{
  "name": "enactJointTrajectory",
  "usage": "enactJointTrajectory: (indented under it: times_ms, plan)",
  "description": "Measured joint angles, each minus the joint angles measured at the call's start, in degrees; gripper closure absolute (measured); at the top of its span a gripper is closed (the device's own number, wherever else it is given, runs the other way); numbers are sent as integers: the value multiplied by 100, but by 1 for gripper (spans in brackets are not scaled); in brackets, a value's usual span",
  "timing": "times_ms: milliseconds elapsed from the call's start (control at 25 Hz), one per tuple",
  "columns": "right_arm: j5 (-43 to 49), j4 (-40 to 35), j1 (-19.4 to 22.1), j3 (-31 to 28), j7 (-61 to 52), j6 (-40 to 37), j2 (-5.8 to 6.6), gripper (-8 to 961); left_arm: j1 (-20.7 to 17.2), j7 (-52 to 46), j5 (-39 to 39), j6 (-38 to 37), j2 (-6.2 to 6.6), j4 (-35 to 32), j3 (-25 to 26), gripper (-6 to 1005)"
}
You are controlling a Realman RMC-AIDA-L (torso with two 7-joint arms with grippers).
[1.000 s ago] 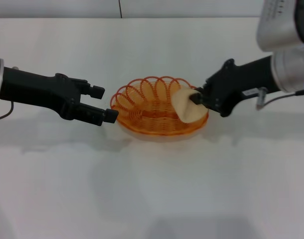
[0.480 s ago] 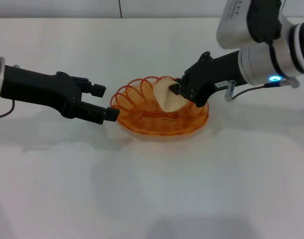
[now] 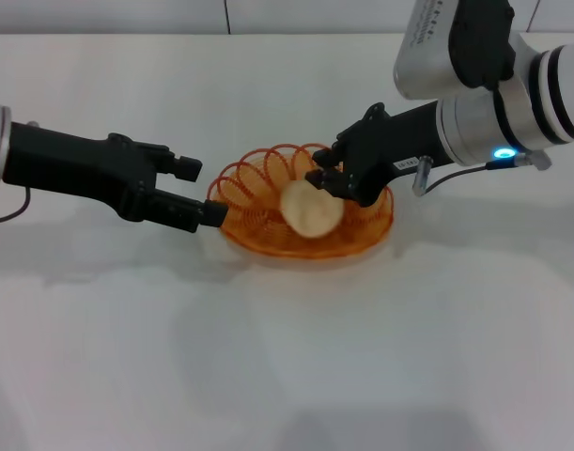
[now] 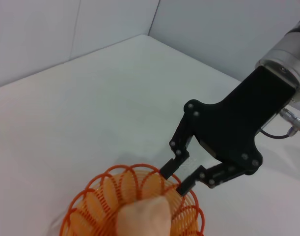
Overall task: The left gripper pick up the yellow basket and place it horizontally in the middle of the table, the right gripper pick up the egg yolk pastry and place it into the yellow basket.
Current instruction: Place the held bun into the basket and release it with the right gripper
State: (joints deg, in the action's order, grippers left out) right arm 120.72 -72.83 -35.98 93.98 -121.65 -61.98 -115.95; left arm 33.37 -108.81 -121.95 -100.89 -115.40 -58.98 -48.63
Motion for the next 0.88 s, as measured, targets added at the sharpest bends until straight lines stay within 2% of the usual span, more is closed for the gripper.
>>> enactJointTrajectory:
  times_ms: [40, 320, 600, 880]
  plan:
    - [-42, 0, -1, 1, 1, 2, 1, 920, -7, 0, 2, 0, 0, 0, 2, 111]
    - [-96, -143, 129, -38, 2, -12, 14, 634, -26, 21, 10, -8, 0, 0, 21, 111]
    - [-160, -817, 890, -206, 71, -30, 48, 337, -99, 95, 49, -30, 14, 0, 34, 111]
    - [-816, -1054, 1626, -625, 619, -340, 57, 161, -146, 169, 50, -41, 25, 0, 46, 111]
